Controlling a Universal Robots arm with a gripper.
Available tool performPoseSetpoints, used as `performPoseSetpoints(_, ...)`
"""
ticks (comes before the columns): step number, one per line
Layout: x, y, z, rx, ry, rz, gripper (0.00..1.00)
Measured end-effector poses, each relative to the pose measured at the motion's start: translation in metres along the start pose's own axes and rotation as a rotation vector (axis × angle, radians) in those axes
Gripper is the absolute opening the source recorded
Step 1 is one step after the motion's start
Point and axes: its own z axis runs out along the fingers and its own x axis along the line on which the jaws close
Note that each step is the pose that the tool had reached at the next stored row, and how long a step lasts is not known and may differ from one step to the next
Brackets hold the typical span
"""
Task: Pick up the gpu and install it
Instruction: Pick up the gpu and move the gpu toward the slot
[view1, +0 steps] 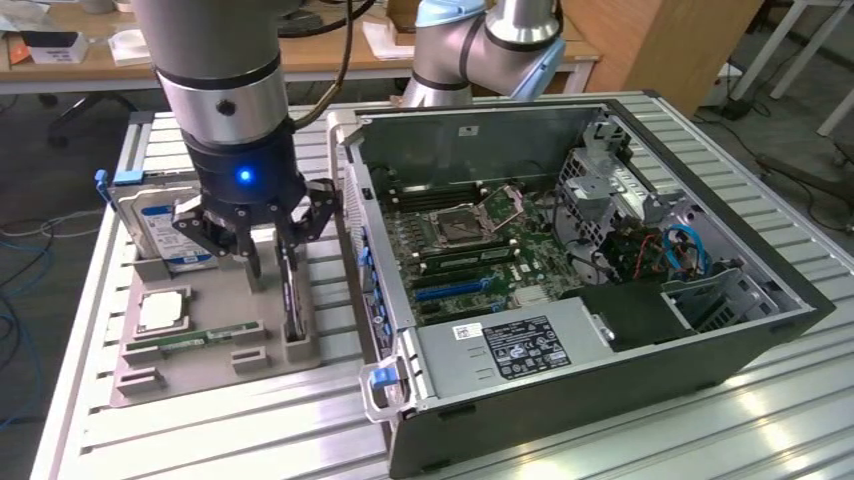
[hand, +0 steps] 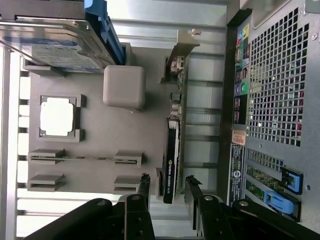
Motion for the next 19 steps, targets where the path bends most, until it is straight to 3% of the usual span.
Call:
performPoseSetpoints(6,-0.010,-0.0008,0.0112,-0.0001,-0.0001,0.001,0.41)
performPoseSetpoints(19,-0.009,-0.0018,0.0347,0.0001,0.0000,0.001,0.41)
